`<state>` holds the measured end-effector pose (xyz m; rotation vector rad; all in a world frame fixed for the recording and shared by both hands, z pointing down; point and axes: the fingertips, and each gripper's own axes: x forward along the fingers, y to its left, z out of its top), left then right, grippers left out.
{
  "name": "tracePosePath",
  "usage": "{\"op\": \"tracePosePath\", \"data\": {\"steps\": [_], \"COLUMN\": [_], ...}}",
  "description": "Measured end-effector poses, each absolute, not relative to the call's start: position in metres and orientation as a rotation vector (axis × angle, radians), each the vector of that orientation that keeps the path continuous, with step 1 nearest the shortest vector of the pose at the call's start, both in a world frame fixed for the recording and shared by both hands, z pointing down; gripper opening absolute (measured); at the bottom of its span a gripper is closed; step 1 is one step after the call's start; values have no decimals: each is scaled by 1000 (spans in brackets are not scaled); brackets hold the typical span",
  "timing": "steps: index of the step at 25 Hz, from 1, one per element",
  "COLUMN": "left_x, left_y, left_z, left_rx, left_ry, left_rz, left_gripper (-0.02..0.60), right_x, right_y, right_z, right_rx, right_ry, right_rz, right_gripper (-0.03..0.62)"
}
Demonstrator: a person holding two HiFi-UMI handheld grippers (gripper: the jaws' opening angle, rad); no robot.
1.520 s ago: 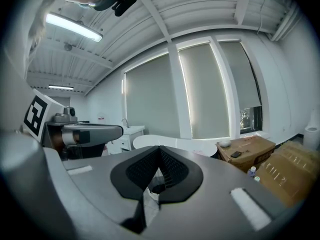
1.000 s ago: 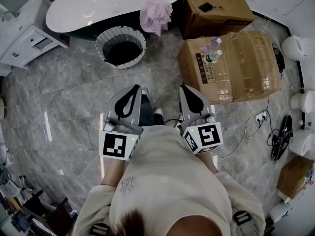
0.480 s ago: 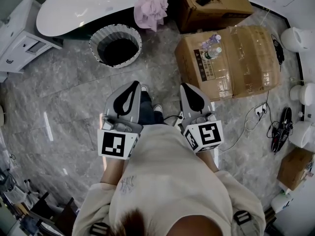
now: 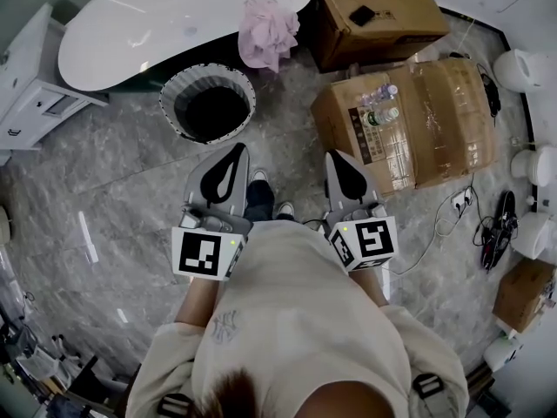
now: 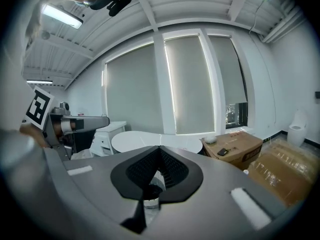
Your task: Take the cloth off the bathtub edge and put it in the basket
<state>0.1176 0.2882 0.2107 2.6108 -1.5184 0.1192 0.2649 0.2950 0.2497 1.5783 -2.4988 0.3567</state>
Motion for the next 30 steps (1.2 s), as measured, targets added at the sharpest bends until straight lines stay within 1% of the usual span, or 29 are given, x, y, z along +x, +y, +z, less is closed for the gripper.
{"op": "tracePosePath", "data": {"steps": [9, 15, 24, 30], "left_x": [83, 66, 74, 86], "left_y": [240, 229, 211, 181], "left_z": [213, 217, 225, 225], "left_rx": [2658, 2641, 2598, 2547], "left_ry": [-1467, -1484, -1499, -1569], "left_rz": [79, 77, 92, 83], "left_gripper": [49, 49, 49, 49], "right_x": [231, 223, 234, 245], "right_y": [246, 235, 212, 177], "right_z": [246, 247, 256, 256], "right_rx": [1650, 1655, 1628, 1557], "right_ry": [-2490, -2464, -2453, -2501], "right_rz": [344, 341, 379, 380], "right_gripper": [0, 0, 0, 0]}}
